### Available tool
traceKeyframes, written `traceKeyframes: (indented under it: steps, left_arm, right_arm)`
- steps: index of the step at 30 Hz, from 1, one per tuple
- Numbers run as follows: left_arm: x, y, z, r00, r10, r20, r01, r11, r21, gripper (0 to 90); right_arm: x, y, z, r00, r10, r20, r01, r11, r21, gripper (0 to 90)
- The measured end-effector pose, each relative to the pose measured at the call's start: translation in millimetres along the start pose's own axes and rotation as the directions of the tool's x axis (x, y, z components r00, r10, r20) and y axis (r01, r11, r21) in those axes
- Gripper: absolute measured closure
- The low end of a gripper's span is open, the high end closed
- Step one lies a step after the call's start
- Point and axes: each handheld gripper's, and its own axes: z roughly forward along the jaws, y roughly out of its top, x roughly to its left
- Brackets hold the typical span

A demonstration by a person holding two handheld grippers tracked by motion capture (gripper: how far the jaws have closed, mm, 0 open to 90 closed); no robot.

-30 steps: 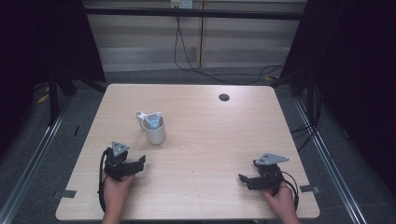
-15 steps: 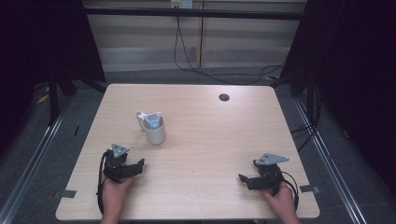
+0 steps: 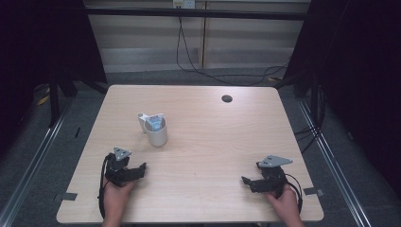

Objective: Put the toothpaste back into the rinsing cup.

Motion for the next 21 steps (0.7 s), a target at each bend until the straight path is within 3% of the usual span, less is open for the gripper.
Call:
traceKeyframes:
  steps: [8,14,21]
  left_arm:
    - [1.5,-0.9,1.2,1.0000,-0.007,0.002,0.007,1.0000,-0.007,15.3]
    - [3.7,0.4,3.0,0.9994,0.020,0.029,-0.020,0.9998,0.009,10.1]
    - [3.3,0.6,3.5,0.9993,0.018,0.034,-0.019,0.9998,0.008,8.5]
  right_arm:
    - [0.0,0.0,0.0,1.0000,0.000,0.000,0.000,1.000,0.000,15.5]
    - [0.0,0.0,0.0,1.0000,0.000,0.000,0.000,1.000,0.000,15.5]
    - [0.0,0.0,0.0,1.0000,0.000,0.000,0.000,1.000,0.000,15.5]
